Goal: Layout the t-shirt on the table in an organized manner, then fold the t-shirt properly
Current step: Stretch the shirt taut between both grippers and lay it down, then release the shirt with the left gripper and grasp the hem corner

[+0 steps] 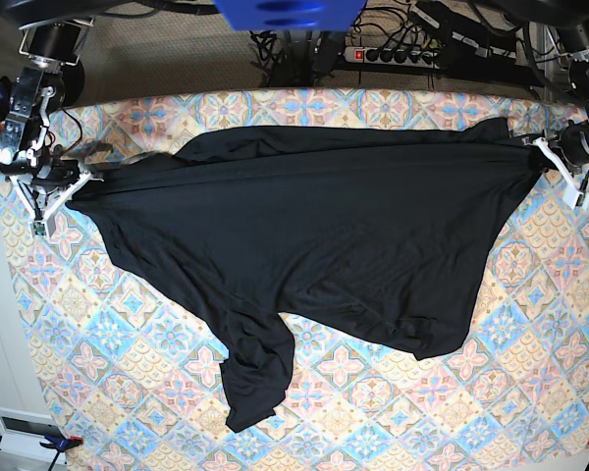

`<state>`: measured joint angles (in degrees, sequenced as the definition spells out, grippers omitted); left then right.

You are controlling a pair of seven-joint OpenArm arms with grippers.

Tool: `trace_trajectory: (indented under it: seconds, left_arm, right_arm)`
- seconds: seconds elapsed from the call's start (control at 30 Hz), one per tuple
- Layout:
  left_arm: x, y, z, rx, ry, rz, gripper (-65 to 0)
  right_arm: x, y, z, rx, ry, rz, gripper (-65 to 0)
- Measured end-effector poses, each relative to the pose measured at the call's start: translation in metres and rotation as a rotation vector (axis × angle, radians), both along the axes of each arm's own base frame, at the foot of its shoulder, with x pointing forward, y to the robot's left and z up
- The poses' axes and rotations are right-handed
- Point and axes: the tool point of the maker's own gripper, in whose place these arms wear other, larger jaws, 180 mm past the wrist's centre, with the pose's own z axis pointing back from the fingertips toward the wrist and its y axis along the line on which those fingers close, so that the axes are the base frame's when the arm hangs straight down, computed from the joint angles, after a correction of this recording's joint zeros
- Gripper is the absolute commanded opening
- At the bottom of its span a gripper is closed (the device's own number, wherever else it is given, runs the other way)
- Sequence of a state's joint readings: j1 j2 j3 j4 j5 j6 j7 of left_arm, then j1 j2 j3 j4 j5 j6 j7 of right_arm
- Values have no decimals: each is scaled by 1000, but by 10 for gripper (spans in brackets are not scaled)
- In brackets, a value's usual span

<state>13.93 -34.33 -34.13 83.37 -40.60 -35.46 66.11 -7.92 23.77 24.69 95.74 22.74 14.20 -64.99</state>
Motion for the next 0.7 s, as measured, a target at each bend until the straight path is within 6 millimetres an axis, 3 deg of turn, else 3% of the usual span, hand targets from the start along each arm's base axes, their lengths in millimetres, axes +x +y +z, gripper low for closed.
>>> trace_trajectory:
  seconds: [0.1,0.27,0.5,0.7]
  left_arm:
    - [17,6,20,35,-66,-15,-465]
    - [22,17,26,66,-55,0,-330]
    - [86,12,69,54,-251,16,-320]
    - [147,-4,62,9,-264,73,-320]
  right_arm:
    - [0,-2,0,-8,3,-1,-609]
    - [0,-4,2,-18,0,-4,-559]
    - [1,-5,3,-21,-3,-8,-556]
    - [0,-6,3,-28,-2,-10,-556]
